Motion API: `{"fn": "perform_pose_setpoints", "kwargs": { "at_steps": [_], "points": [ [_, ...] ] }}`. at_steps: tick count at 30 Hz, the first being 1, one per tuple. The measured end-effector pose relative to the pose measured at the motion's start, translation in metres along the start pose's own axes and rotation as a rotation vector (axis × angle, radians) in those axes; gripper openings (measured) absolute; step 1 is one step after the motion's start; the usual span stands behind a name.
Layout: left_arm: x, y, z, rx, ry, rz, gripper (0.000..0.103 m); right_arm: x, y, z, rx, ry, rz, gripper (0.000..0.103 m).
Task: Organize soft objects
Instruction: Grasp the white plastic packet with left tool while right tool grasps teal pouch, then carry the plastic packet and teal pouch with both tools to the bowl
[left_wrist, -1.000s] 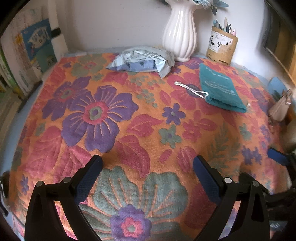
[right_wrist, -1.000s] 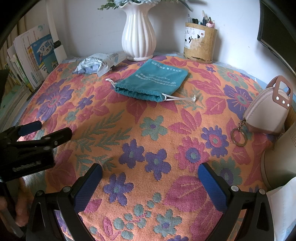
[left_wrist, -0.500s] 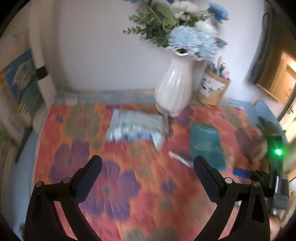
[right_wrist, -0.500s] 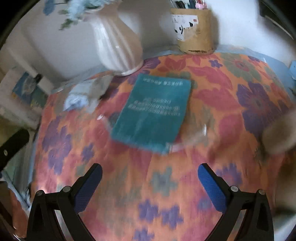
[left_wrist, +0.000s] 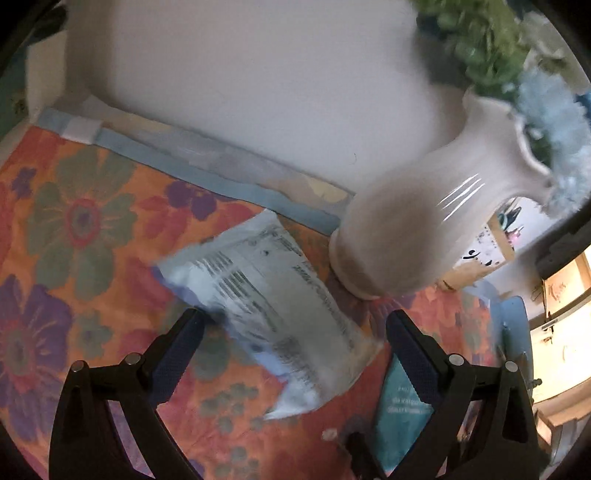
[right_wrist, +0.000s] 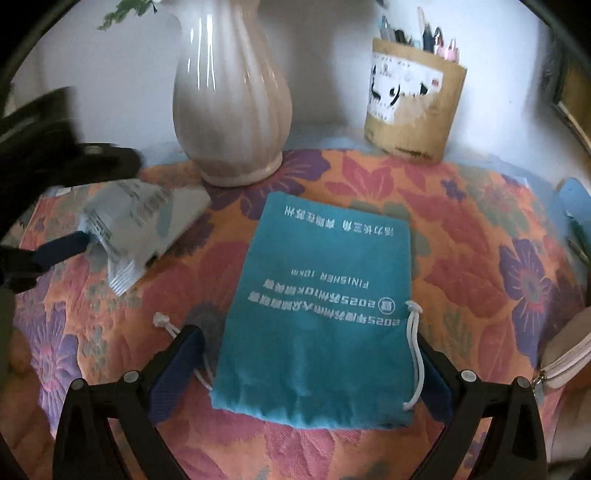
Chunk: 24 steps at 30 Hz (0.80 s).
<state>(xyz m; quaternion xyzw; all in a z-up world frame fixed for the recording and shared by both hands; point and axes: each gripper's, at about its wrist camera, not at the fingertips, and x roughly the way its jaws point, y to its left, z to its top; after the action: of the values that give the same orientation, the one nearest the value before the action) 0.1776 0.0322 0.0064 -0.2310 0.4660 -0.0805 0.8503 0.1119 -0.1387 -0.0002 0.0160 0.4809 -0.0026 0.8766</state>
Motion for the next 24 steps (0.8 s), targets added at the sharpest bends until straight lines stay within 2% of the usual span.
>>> {"fn": "perform_pose_setpoints", "kwargs": {
  "at_steps": [1, 3, 4, 5, 6, 7, 9, 11, 13, 16, 20, 24],
  "points": [
    [0.004, -0.001, 0.001, 0.001, 0.003, 0.007, 0.098, 0.000, -0.002, 0.001, 0.011, 0.000, 0.010, 0.101],
    [0.006, -0.008, -0.003, 0.054, -0.017, 0.053, 0.096, -0.003, -0.006, 0.001, 0.013, -0.018, 0.005, 0.089],
    [0.005, -0.014, -0.007, 0.080, -0.023, 0.077, 0.087, -0.005, -0.008, 0.001, 0.005, -0.015, -0.005, 0.083],
    [0.004, -0.016, -0.010, 0.107, -0.028, 0.107, 0.073, -0.007, -0.011, 0.000, 0.001, -0.023, 0.006, 0.081],
    [0.003, -0.019, -0.012, 0.131, -0.029, 0.127, 0.068, -0.009, -0.013, -0.001, -0.001, -0.030, 0.014, 0.075],
    [0.001, -0.020, -0.016, 0.149, -0.022, 0.112, 0.055, -0.013, -0.016, -0.002, -0.001, -0.045, 0.030, 0.068],
    [-0.010, -0.019, -0.025, 0.159, -0.016, 0.069, 0.052, -0.020, -0.022, -0.007, 0.008, -0.070, 0.063, 0.055],
    [-0.022, -0.022, -0.037, 0.200, -0.021, 0.078, 0.051, -0.029, -0.032, -0.012, 0.027, -0.100, 0.107, 0.035],
    [-0.035, -0.026, -0.051, 0.254, -0.028, 0.075, 0.051, -0.036, -0.041, -0.017, 0.041, -0.117, 0.152, 0.026],
    [-0.060, -0.031, -0.079, 0.316, -0.020, 0.036, 0.051, -0.048, -0.048, -0.028, 0.027, -0.142, 0.260, 0.024],
    [-0.091, -0.035, -0.119, 0.378, -0.016, 0.013, 0.051, -0.079, -0.048, -0.060, -0.031, -0.177, 0.297, 0.024],
    [-0.106, -0.030, -0.150, 0.406, -0.034, 0.025, 0.051, -0.095, -0.052, -0.087, -0.076, -0.128, 0.293, 0.024]
  ]
}}
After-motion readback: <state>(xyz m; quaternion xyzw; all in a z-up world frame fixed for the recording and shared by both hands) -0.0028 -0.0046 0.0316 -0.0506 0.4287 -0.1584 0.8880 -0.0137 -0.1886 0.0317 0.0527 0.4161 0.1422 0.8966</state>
